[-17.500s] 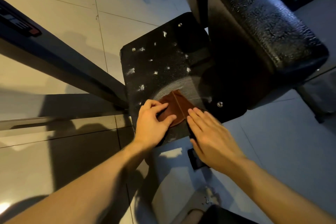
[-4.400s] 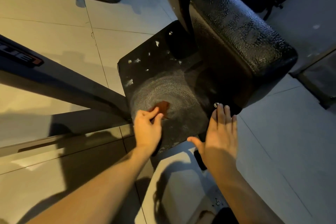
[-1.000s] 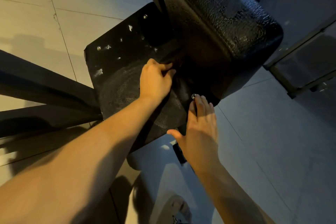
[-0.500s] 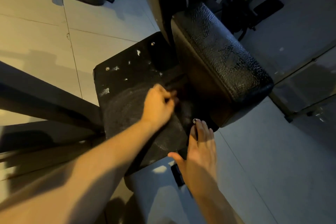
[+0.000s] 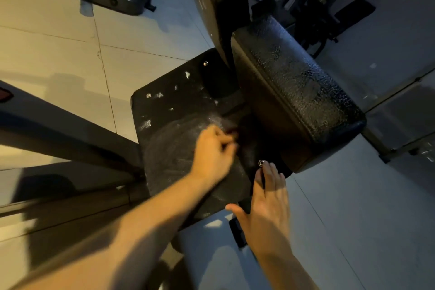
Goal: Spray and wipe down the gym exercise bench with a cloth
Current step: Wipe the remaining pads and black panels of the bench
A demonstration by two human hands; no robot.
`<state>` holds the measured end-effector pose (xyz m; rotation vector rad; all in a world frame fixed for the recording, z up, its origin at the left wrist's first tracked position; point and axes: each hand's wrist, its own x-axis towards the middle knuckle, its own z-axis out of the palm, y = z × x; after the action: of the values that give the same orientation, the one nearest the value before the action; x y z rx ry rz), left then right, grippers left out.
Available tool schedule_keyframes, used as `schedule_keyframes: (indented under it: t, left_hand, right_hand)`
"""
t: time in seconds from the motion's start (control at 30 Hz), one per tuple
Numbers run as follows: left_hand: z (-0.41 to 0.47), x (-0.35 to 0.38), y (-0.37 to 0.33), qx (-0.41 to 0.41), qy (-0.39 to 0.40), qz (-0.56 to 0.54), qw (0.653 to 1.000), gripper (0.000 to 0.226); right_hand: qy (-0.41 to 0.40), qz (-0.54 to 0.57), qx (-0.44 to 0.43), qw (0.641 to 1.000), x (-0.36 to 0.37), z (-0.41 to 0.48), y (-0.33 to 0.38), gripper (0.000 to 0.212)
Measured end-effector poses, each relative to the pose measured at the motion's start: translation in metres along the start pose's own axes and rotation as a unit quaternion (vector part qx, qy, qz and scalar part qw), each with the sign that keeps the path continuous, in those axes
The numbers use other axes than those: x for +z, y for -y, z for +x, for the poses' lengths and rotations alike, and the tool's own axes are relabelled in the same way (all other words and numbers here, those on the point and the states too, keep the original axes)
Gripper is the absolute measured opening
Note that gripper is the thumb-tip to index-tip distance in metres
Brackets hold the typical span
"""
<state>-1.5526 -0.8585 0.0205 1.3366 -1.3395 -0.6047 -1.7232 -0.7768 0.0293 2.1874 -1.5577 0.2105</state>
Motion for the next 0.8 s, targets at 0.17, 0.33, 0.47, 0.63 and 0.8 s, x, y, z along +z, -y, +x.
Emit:
schedule_keyframes:
  t: [0.17, 0.33, 0.47, 0.63, 0.8]
  left_hand:
    - [-0.006, -0.004, 0.006, 0.132, 0.08, -0.002, 0.988, 0.026]
    - [0.024, -0.049, 0.088, -0.165, -0.08, 0.036, 0.982, 0.031]
    - [-0.018, -0.027, 0.048, -0.149, -0.066, -0.013, 0.987, 0.029]
    - [-0.057, -0.005, 0.01, 0.073, 0.095, -0.028, 0.992, 0.029]
    - [-0.031, -0.044, 0.082, -0.098, -0.053, -0.006, 0.994, 0.029]
  right_hand:
    - [-0.005, -0.002, 0.004, 1.0, 0.004, 0.003, 0.0, 0.098]
    - [-0.019, -0.008, -0.008, 1.0, 0.004, -0.001, 0.0, 0.097]
    - [-0.021, 0.0, -0.003, 1.0, 0.004, 0.001, 0.001, 0.1]
    - [-0.007, -0.003, -0.002, 1.0, 0.002, 0.005, 0.002, 0.092]
    - [-0.006, -0.015, 0.002, 1.0, 0.002, -0.001, 0.002, 0.1]
